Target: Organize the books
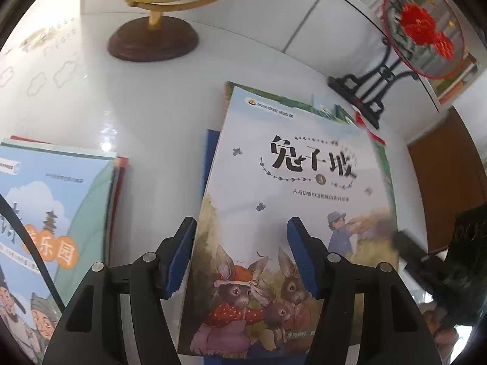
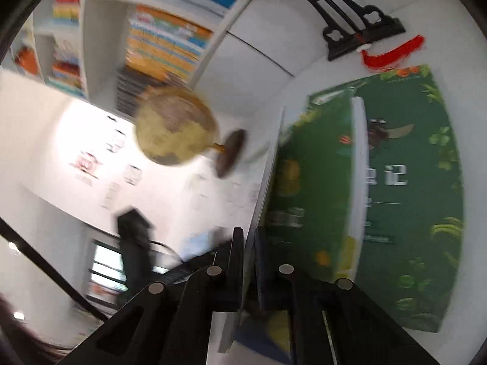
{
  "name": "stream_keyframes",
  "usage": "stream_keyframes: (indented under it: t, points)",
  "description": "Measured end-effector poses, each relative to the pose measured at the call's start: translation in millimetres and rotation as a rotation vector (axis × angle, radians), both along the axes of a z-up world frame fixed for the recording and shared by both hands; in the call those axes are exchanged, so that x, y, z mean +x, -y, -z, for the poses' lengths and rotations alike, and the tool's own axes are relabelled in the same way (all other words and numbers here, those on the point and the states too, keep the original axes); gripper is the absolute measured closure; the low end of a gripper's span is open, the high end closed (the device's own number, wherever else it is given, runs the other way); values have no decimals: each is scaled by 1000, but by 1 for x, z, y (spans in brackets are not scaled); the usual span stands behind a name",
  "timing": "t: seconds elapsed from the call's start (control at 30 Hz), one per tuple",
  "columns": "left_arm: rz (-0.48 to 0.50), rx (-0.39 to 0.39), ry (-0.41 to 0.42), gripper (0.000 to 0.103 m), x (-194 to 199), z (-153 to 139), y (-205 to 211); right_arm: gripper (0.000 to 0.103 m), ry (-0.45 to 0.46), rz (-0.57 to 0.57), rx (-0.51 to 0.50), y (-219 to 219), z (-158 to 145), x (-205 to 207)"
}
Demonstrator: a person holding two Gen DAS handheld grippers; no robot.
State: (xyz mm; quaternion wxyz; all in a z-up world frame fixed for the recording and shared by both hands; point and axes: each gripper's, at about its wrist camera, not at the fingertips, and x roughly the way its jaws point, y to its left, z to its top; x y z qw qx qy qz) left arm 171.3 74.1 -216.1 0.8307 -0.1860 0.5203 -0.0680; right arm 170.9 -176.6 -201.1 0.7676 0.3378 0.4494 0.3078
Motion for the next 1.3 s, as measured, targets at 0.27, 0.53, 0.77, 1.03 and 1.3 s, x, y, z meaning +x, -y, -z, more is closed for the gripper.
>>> stream_keyframes:
  t: [0.27,0.53,0.77,1.03,1.3]
  points:
    - [-28,-94,6,46,-8,9,-12,90,-86,-18,130,-11,27,-4]
    - [26,-108,63,49,-14,-13,-7,95,15,35,-99,-31,2,-21]
    - [49,-118,86,49,-17,-28,-11,95,74,35,-207,-43,-22,-25]
    - [80,-97,135,49,-22,-54,-23,95,120,65,-228,-53,-47,-43]
    - [73,-75,166,49,-34,-68,-49,94,147,54,-252,-81,-63,-54]
